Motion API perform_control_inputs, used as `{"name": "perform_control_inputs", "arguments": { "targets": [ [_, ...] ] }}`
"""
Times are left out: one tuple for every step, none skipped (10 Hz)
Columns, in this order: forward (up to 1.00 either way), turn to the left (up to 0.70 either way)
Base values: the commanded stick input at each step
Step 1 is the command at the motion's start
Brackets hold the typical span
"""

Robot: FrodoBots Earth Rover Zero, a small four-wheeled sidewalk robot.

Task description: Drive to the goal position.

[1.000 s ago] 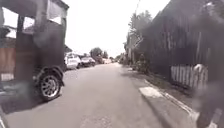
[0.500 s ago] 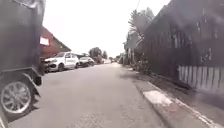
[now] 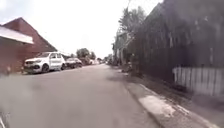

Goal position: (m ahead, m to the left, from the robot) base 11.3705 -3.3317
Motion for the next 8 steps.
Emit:
{"name": "perform_control_inputs", "arguments": {
  "targets": [
    [0.70, 0.01],
    [0.70, 0.01],
    [0.70, 0.01],
    [0.70, 0.01],
    [0.70, 0.01],
    [0.70, 0.01],
    [0.70, 0.01],
    [0.70, 0.01]
  ]
}}
